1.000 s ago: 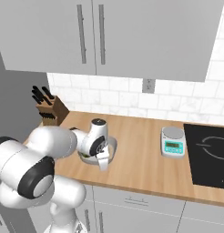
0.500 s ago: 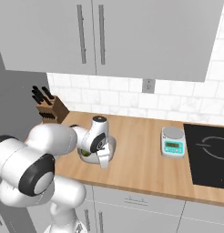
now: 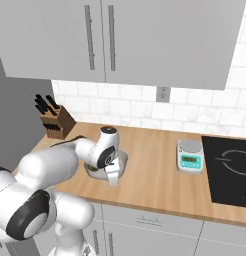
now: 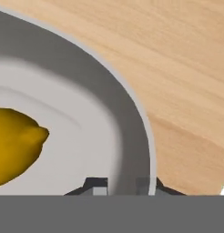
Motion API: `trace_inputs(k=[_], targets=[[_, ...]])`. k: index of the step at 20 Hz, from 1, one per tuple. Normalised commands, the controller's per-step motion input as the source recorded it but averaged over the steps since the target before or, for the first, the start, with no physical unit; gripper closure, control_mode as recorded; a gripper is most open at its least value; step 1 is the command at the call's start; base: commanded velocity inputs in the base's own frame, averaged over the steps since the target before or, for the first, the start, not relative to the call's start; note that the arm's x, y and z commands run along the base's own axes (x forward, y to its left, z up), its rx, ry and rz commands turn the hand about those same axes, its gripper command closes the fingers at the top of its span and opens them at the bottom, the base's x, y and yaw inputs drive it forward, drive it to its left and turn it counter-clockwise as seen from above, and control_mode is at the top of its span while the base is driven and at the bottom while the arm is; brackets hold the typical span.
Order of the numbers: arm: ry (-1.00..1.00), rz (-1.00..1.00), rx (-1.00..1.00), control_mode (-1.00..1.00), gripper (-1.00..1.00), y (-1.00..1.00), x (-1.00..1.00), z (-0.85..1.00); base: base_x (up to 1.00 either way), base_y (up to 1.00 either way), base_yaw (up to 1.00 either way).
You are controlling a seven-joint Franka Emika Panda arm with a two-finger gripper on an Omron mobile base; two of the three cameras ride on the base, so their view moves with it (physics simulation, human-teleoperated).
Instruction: Take the meat container that has the shrimp and place it on the second highest rack of the freezer. Then take the vegetable container that has the lemon and lime and place it on the highest rack of the freezer.
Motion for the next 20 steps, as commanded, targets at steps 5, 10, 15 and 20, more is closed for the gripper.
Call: trace_inputs(k=[5, 10, 15, 20], targets=[[-0.01, -0.01, 0.02, -1.00, 1.00, 0.00, -0.04, 0.79, 0.00, 0.00, 0.00], [0.06, 0.00, 0.03, -1.00, 1.00, 0.00, 0.00, 1.00, 0.00, 0.00, 0.00], [-0.02, 0.03, 0.01, -1.00, 1.00, 0.00, -0.32, 0.98, 0.00, 0.00, 0.00], [-0.12, 0.09, 0.03, -1.00, 1.00, 0.00, -0.65, 0.92, 0.00, 0.00, 0.00]])
